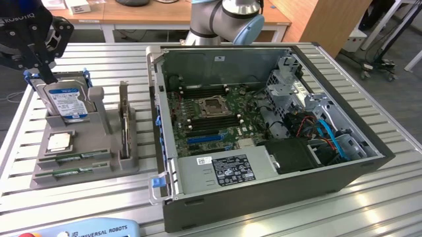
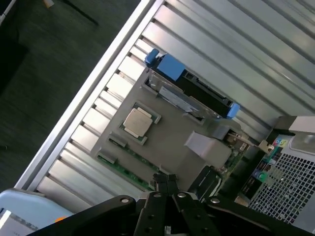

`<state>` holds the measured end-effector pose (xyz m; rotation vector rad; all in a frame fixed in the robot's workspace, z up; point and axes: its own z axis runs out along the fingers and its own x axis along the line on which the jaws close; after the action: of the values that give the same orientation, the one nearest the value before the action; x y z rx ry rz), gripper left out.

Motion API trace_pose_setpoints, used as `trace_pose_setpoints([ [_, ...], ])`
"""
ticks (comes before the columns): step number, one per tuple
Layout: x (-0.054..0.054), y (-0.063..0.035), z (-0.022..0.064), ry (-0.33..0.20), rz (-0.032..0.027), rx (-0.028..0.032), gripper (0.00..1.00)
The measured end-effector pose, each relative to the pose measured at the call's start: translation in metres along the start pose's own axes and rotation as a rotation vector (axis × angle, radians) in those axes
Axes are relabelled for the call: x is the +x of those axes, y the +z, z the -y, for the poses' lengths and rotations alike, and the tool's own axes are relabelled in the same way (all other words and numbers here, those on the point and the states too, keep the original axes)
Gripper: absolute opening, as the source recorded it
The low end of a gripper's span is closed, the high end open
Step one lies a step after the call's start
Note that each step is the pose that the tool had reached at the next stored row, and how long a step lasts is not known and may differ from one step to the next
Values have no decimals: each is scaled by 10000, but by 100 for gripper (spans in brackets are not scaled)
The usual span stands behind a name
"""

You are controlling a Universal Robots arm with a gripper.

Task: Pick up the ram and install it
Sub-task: 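Pick up the ram and move it above insertion slot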

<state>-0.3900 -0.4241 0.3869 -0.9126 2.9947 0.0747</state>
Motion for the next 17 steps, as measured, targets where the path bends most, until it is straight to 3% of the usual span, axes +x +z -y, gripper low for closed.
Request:
trace_pose_setpoints([
  [8,0,1,0,-960,-40,-23,10],
  [17,0,3,0,-2509,-107,-59,10],
])
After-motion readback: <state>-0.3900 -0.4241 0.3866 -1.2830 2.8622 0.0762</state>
